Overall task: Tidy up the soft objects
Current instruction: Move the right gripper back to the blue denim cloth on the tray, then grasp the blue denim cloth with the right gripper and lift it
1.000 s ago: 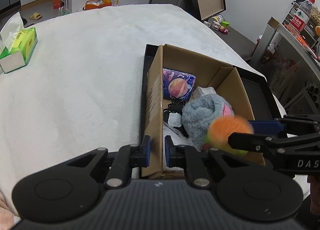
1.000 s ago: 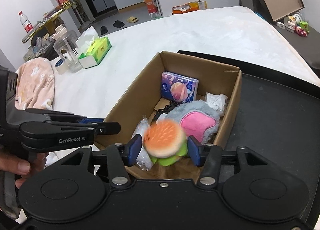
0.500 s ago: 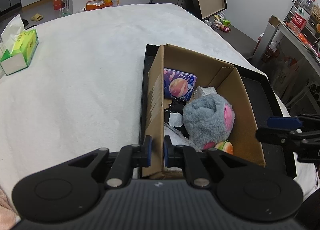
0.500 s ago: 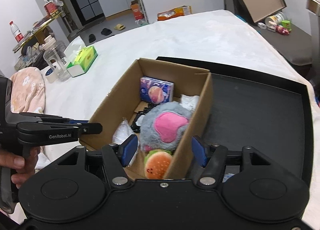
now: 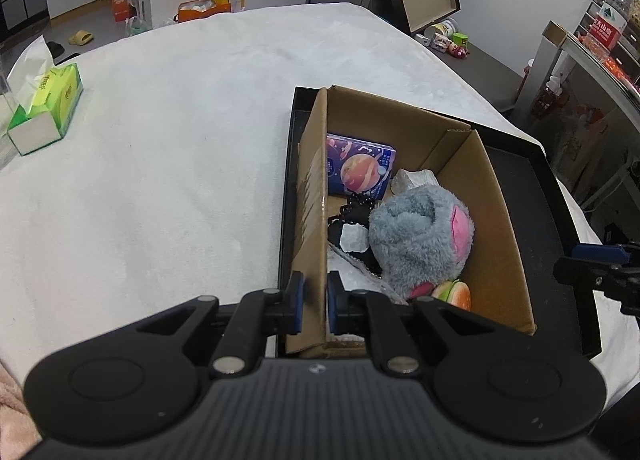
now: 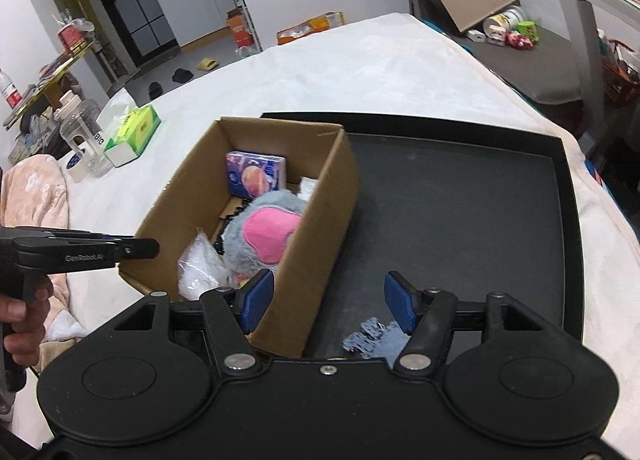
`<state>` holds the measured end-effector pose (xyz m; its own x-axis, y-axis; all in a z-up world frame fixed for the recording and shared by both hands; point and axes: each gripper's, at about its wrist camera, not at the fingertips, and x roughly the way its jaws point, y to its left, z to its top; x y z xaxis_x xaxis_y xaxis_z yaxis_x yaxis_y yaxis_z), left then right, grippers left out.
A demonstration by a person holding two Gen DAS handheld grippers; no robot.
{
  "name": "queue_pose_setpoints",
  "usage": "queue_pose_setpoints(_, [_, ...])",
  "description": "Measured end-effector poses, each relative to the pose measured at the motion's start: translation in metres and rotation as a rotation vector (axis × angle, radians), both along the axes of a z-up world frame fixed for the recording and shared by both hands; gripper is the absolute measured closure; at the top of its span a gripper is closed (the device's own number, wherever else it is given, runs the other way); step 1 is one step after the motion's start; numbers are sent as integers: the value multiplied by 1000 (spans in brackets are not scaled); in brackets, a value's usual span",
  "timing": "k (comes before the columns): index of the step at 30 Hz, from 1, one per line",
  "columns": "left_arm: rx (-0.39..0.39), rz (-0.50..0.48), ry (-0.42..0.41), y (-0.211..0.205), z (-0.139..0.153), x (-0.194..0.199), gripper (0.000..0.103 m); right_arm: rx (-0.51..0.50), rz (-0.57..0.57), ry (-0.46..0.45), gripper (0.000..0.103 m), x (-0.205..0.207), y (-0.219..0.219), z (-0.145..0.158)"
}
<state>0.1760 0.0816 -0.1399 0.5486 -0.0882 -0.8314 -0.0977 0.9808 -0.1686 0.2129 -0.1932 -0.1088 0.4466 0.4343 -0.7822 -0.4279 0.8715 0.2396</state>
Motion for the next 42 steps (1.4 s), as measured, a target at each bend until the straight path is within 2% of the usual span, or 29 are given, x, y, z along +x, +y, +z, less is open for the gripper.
queue_pose_setpoints(7, [0, -4, 16, -1, 1, 3, 92, -3, -19, 28, 41, 1, -9, -12])
queue_pose_setpoints(13, [28, -13, -1, -8, 4, 7, 85, -13, -38, 54, 41, 2, -18, -28])
queue_pose_setpoints(15, [37, -14, 6, -9, 2, 8, 82, -20, -42, 69, 41, 3, -21, -36])
queue_pose_setpoints(20, [49, 13, 20, -9, 1, 12, 64, -39, -42, 106, 41, 7, -23, -54])
queue_pose_setpoints(25, [64, 16, 15, -10, 3, 14, 59, -45, -40, 143, 41, 10, -25, -72])
queue_pose_setpoints(30, [83, 16, 19, -12, 3, 18, 57, -62, -41, 160, 42, 13, -27, -84])
queue_pose_setpoints(34, [92, 23, 26, -13, 2, 22, 57, -79, -35, 166, 50, 15, -30, -93])
queue_pose_setpoints(35, [95, 24, 28, -13, 1, 23, 57, -93, -29, 152, 57, 15, -30, -93])
queue_pose_setpoints(37, [100, 27, 33, -14, 0, 24, 57, -96, -24, 144, 60, 15, -31, -92])
queue_pose_setpoints(39, [101, 31, 38, -15, -1, 26, 57, -86, -35, 149, 68, 16, -35, -92])
queue_pose_setpoints(42, [105, 29, 42, -16, -1, 27, 57, -75, -41, 151, 70, 18, -40, -91])
